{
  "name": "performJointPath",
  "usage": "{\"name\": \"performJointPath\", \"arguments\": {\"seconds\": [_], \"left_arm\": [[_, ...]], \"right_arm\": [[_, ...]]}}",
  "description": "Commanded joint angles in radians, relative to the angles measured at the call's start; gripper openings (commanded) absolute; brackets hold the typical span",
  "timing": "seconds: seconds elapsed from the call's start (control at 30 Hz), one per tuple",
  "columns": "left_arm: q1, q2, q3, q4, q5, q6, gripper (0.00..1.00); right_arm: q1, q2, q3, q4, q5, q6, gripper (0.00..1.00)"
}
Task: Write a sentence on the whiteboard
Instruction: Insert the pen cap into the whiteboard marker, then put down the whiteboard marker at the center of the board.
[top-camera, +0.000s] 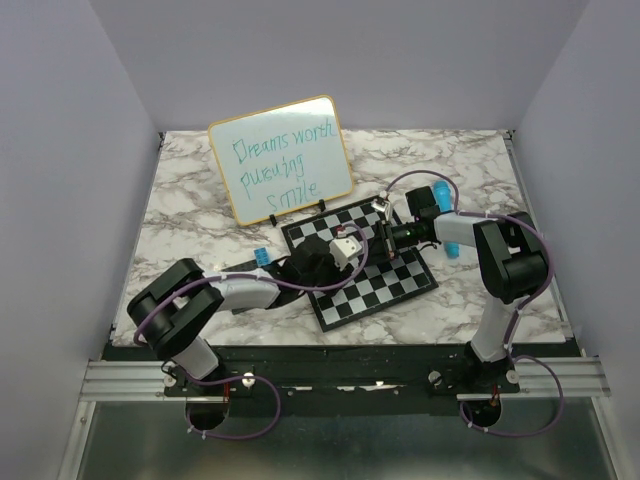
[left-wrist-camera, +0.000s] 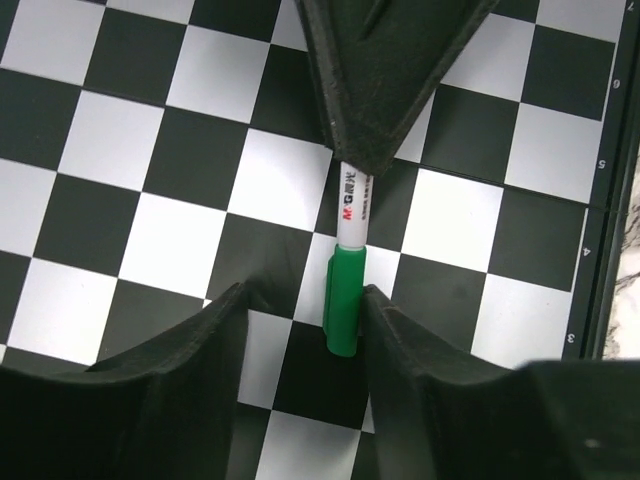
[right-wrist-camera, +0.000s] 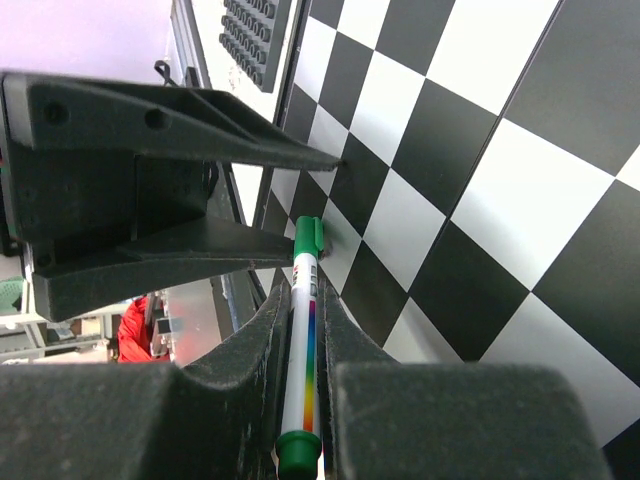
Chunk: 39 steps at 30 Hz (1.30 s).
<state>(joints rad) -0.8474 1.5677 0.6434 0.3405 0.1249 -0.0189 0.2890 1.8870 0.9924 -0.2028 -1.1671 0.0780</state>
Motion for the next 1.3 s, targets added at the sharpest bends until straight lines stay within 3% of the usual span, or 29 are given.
{"name": "performJointPath", "arguments": {"seconds": [0.0,0.13,0.23,0.7,0.8,0.93,1.03,1.1,1.2,1.27], "left_arm": [[-0.044,0.038,0.012,-0.109,-0.083,0.011,0.52],[-0.053,0.046,0.018,-0.115,-0.074,0.013,0.29],[-0.055,0.060,0.044,-0.101,-0.053,0.013,0.19],[-0.055,0.187,0.282,-0.034,-0.013,0.046,0.13],[-0.055,0.142,0.225,-0.015,-0.047,0.036,0.31],[-0.055,0.016,0.121,0.002,-0.093,0.027,0.62],[-0.055,-0.110,0.056,-0.017,-0.114,0.022,0.76],[-0.053,-0.225,0.024,-0.046,-0.117,-0.004,0.80],[-0.051,-0.404,0.006,-0.116,-0.163,-0.012,0.99],[-0.042,-0.492,0.004,-0.191,-0.214,-0.013,0.99]], "right_arm": [[0.001,0.018,0.014,-0.010,0.020,-0.006,0.01],[0.001,0.024,0.012,-0.010,0.017,-0.001,0.01],[0.001,0.037,0.008,-0.006,0.001,0.017,0.01],[0.033,0.086,0.008,-0.012,0.010,0.031,0.01],[0.023,0.051,0.023,-0.040,0.033,0.002,0.01],[-0.025,0.026,0.026,-0.050,0.047,-0.017,0.01],[-0.068,-0.005,0.026,-0.060,0.047,-0.041,0.01],[-0.082,-0.023,0.049,-0.093,0.055,-0.069,0.01],[-0.105,-0.087,0.081,-0.171,0.084,-0.176,0.01],[-0.128,-0.156,0.097,-0.201,0.121,-0.230,0.01]]}}
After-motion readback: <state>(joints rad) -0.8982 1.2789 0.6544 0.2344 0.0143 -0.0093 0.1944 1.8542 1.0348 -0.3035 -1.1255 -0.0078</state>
